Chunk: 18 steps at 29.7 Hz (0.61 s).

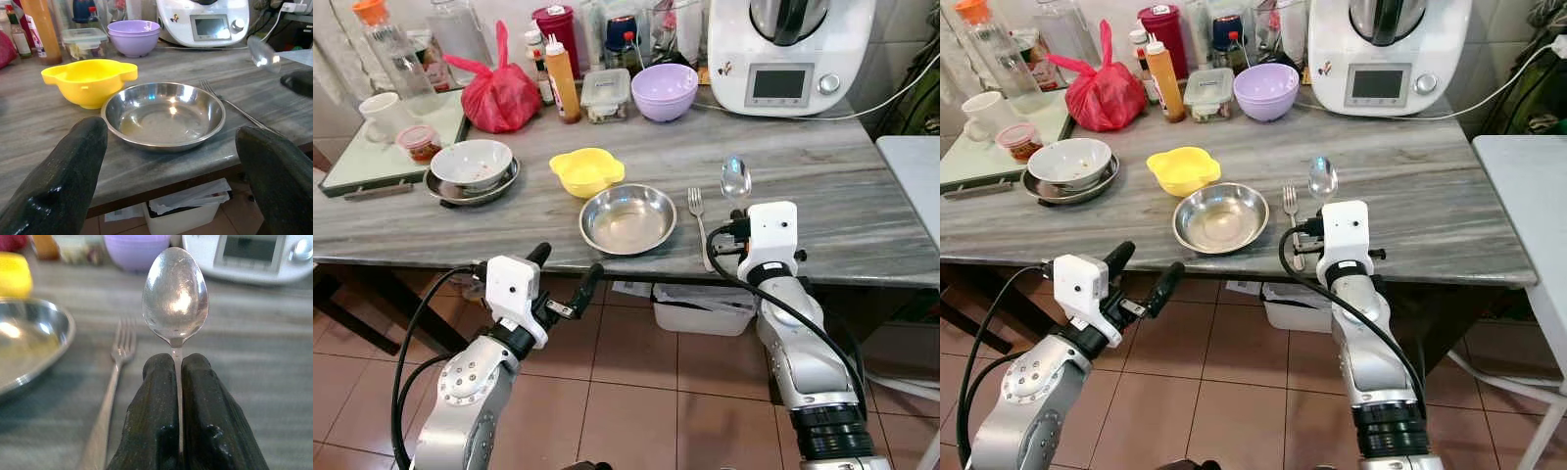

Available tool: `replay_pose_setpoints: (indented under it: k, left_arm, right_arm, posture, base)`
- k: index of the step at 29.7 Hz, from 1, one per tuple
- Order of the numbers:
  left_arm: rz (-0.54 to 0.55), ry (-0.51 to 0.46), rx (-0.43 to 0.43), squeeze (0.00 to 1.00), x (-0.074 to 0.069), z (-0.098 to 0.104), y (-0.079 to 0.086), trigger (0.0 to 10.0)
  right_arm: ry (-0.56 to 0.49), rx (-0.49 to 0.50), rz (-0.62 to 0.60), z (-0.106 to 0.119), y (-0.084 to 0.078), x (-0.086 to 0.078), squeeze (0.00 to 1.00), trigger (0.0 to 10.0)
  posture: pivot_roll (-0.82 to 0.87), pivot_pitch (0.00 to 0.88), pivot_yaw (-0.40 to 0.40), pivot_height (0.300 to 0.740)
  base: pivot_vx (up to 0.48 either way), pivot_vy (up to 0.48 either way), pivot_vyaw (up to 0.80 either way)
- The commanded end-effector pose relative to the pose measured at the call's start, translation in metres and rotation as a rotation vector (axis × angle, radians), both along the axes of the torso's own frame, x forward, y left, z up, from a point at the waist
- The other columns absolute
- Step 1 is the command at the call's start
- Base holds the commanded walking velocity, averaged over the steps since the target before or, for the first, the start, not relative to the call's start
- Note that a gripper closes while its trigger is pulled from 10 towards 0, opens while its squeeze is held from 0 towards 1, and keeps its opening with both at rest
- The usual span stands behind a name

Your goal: Setting the table

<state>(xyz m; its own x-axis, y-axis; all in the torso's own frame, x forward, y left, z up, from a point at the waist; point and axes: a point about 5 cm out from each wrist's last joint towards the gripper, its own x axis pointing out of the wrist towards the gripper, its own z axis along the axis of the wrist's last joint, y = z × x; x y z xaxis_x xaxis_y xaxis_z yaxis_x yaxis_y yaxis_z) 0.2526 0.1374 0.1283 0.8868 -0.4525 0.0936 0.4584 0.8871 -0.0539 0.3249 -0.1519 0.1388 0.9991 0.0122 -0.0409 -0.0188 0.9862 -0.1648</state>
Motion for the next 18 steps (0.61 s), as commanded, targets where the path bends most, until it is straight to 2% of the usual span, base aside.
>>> replay_pose_setpoints:
  k: [1,12,18]
  left_arm:
    - [-0.015,0.001,0.006,0.00,-0.002,0.002,0.002,10.0]
    - [-0.088,0.020,-0.006,0.00,-0.006,0.002,-0.007,10.0]
    - [-0.144,0.038,-0.005,0.00,-0.010,0.000,-0.012,10.0]
  right_arm:
    - [0.011,0.003,0.010,0.003,0.001,0.005,0.00,10.0]
    - [0.067,0.002,-0.002,0.003,-0.004,0.016,0.00,10.0]
    - [0.085,0.021,-0.037,0.003,-0.012,0.019,0.00,10.0]
  posture:
    - [-0.11,0.131,0.106,0.740]
    - [-0.12,0.139,0.106,0.740]
    - [-0.12,0.144,0.110,0.740]
  base:
    - [0.000,0.000,0.00]
    - [0.000,0.000,0.00]
    - [0.000,0.000,0.00]
